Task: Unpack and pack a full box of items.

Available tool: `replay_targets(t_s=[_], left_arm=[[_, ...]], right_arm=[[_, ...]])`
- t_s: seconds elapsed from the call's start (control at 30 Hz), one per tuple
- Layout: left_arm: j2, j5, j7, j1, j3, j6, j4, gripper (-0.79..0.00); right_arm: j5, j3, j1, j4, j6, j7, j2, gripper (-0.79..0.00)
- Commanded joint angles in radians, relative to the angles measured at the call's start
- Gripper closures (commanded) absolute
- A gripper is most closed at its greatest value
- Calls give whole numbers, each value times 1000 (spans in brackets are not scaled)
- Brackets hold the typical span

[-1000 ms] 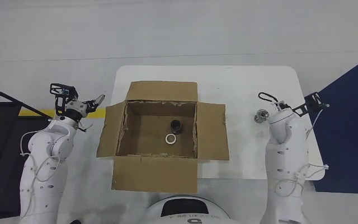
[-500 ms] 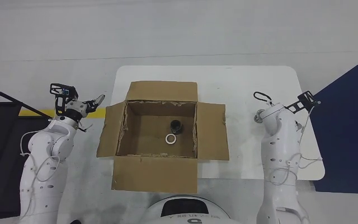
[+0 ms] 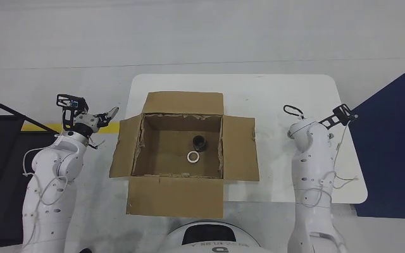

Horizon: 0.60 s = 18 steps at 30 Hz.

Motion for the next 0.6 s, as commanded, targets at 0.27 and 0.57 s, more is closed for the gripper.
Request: replay_targets(t_s=[0.27, 0.57], left_arm=[[0, 0, 0, 0, 0, 0, 0, -785], [0, 0, 0, 0, 0, 0, 0, -785]], right_arm=[[-53, 1, -21, -16, -5, 5, -20, 0], [-109, -41, -103, -172, 7, -7, -51, 0]])
